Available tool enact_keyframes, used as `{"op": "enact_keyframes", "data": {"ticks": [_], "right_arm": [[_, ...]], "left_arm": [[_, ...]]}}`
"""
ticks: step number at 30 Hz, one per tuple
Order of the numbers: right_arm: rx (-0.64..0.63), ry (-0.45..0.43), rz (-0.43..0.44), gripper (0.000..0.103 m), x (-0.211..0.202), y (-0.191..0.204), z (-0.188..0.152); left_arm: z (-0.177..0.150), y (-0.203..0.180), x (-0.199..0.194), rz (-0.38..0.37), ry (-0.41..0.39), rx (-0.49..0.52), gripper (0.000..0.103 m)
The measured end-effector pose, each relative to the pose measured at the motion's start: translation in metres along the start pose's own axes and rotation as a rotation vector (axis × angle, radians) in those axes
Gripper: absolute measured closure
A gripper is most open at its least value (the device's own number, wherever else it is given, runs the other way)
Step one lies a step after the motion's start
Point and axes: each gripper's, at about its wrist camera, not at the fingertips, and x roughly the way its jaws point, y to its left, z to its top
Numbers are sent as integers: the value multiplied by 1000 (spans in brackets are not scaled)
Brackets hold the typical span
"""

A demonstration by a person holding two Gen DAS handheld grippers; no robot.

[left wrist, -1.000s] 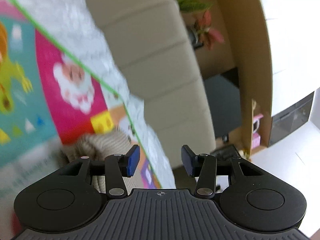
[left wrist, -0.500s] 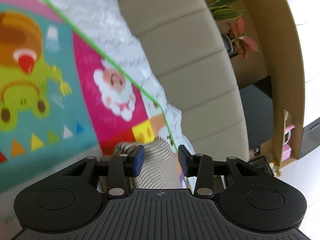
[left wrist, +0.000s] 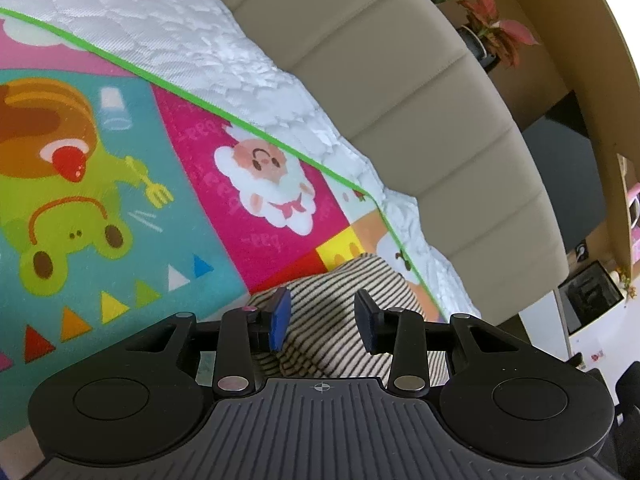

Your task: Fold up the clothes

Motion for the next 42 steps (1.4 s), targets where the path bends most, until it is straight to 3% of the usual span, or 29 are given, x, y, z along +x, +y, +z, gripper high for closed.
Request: {"op": "enact_keyframes", "data": {"ticks": [4,5,7,9,10,16,21,28,34,35,36,38,42], "right_arm": [[241,138,111,1,22,-37,-11],[273,153,128,1,25,-41,-11],[266,156,129,1,27,-41,-11],[257,165,140,1,28,-39,-12],[267,181,166,2,29,-38,-13],[236,234,248,2,24,-15,-16],[175,213,301,2,8,1,-15],[169,133,325,1,-17,-7,-6],[205,109,344,3,-22,-17,-3],[221,117,347,13,-18,-19,-3],[237,125,349,29,-15,-21,-4],[269,140,354,47,-8,-24,-6],[315,162,373,53,2,-29,-8]], "left_arm": [[0,-2,-6,-19,-13,-18,63],[0,-3,-9,-26,-16,-29,58],[-1,-6,-15,3,-22,-24,49],[-5,-11,-23,54,-27,-4,28],[-7,-13,-25,88,-25,3,24],[-15,-26,-46,175,24,-10,22],[-33,-48,-70,167,63,64,8],[-52,-56,-55,219,108,132,10],[-64,-41,-39,162,183,117,21],[-64,-40,-37,139,192,111,26],[-65,-40,-34,118,198,111,33],[-64,-42,-31,79,201,136,42],[-60,-44,-34,40,180,165,48]]}}
